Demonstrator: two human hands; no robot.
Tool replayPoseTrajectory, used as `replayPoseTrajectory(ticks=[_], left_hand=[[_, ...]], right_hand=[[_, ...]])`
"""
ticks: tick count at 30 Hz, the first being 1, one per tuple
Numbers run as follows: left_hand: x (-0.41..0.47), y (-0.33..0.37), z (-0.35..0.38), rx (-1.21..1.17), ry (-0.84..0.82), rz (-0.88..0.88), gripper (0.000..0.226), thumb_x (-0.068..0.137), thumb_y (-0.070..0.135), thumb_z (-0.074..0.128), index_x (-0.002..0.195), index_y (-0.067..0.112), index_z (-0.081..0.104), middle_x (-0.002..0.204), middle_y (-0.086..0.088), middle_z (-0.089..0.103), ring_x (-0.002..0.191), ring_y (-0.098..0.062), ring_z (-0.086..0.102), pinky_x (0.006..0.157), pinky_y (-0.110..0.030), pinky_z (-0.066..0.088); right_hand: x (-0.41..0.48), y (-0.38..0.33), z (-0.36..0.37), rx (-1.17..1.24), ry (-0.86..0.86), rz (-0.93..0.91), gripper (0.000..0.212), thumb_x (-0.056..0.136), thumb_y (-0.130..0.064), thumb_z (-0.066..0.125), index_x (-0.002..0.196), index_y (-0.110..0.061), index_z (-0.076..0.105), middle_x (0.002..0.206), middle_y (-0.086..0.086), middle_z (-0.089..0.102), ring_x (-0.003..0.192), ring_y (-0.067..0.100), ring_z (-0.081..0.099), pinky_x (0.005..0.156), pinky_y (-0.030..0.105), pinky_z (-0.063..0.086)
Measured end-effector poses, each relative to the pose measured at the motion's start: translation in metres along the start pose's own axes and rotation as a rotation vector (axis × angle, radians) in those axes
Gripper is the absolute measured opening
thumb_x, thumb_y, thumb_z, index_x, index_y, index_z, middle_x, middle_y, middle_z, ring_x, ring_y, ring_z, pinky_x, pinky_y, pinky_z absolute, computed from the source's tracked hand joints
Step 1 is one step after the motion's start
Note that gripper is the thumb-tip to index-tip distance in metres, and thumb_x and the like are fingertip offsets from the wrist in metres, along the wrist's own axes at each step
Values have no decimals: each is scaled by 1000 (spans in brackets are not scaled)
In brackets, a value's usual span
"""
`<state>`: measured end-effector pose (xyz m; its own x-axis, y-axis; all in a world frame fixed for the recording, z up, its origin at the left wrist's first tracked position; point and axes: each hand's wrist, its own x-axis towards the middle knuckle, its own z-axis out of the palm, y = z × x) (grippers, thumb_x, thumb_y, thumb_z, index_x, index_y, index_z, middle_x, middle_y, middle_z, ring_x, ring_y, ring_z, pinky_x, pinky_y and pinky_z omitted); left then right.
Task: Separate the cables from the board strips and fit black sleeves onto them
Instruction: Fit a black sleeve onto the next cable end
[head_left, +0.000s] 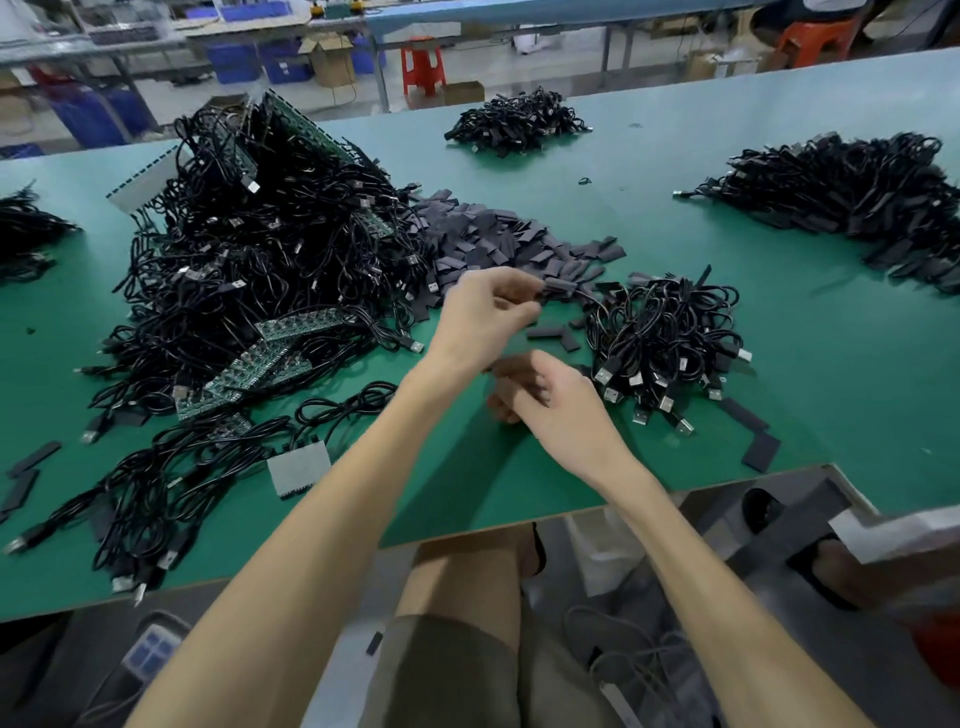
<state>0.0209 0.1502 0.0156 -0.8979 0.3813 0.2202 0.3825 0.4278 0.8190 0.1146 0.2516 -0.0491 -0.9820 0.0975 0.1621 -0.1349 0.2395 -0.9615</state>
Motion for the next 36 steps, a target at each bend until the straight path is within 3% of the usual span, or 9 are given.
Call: replayPoseTrajectory(ticks=[3,7,10,13,19,25,30,32,36], left_hand=[[-12,-15,-26,244,-13,-26,22,91,8,71,112,13,77,100,1,72,86,-14,64,81,-20,50],[-29,-32,-55,498,-125,-158,19,92,18,72,111,16,76,105,0,73,95,-19,67,91,-36,54],[-40,-42,-73,680,-216,-312,28,88,36,78,110,18,73,104,1,70,105,-26,64,97,-41,49],[-47,-49,-80,815,-257,-331,39,84,44,80,109,17,66,112,-3,65,111,-29,59,95,-41,45],[-49,-51,-71,642,-240,-266,27,81,29,85,92,13,68,90,-5,70,87,-24,65,76,-35,54],[-54,-45,-53,280,-122,-82,27,75,27,90,83,20,66,76,8,65,65,0,56,58,-14,45],[-58,-36,-38,150,-112,49,19,82,25,85,89,21,67,79,10,67,65,1,60,65,-14,48],[-59,-36,-38,86,-151,69,15,85,19,82,96,18,73,88,5,74,75,-9,69,73,-24,55],[-64,-39,-47,-27,-205,61,19,91,9,75,108,18,75,98,1,78,83,-19,74,80,-26,58]], right_hand=[[-1,2,0,-6,-1,4,8,102,-14,62,106,-19,66,83,-2,75,77,15,74,74,28,57],[-1,1,-1,5,-6,-3,6,102,-12,62,106,-12,66,86,3,76,79,17,74,74,26,58],[-1,0,-2,4,-13,3,7,102,-12,61,107,-11,66,87,3,76,80,17,74,74,26,58],[-1,1,-2,6,-16,8,7,102,-12,61,107,-11,66,87,4,76,80,17,74,74,25,57],[0,2,-2,-5,-25,11,6,102,-12,61,106,-13,66,88,3,76,81,16,74,76,26,58],[0,1,-2,26,-2,20,24,100,-17,67,122,-12,59,100,4,72,84,16,74,76,26,57],[2,-1,-3,112,42,38,45,100,-19,68,139,-14,45,118,10,64,80,22,75,71,26,58],[1,-1,-3,153,51,34,46,100,-15,66,140,-13,44,113,9,66,77,23,75,67,27,57],[2,0,-6,199,144,-14,36,101,-3,61,133,-10,47,91,11,69,71,25,73,61,30,55]])
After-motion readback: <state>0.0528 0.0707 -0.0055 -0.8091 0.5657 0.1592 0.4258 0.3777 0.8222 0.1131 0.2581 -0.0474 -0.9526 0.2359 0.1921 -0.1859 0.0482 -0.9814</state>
